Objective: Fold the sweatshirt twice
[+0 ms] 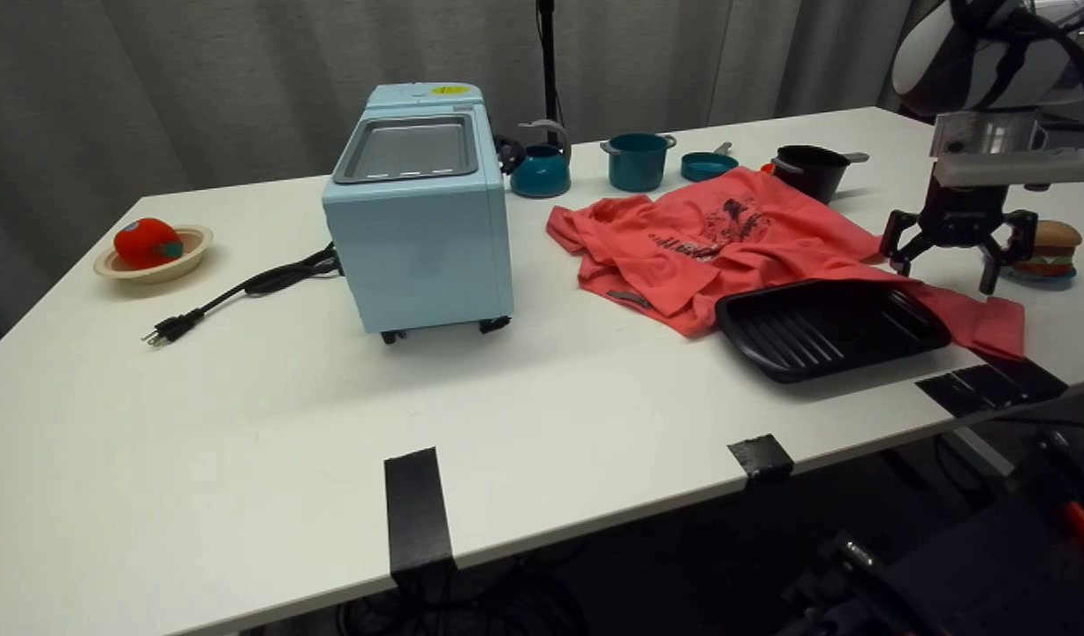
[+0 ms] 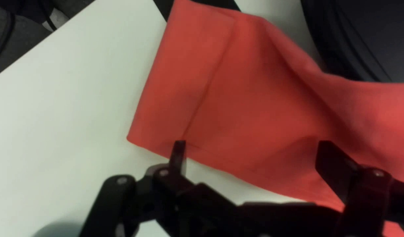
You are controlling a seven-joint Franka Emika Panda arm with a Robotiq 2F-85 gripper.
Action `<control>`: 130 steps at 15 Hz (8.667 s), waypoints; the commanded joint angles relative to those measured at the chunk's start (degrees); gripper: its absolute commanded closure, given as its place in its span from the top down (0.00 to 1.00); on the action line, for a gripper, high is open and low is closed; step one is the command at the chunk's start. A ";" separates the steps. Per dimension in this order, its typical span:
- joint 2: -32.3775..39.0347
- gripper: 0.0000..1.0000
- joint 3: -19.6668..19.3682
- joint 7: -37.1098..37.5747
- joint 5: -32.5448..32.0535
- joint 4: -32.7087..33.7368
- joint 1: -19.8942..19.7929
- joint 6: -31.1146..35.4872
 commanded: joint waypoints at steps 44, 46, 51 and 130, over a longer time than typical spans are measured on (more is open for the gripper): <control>-18.74 0.90 10.04 -12.11 25.40 15.85 6.28 -1.83; -17.64 1.00 8.58 -11.54 24.20 15.13 5.55 -1.90; -10.64 1.00 5.94 -11.64 23.29 15.53 2.65 -3.68; -17.72 0.76 22.54 -22.13 6.30 -7.73 16.65 20.74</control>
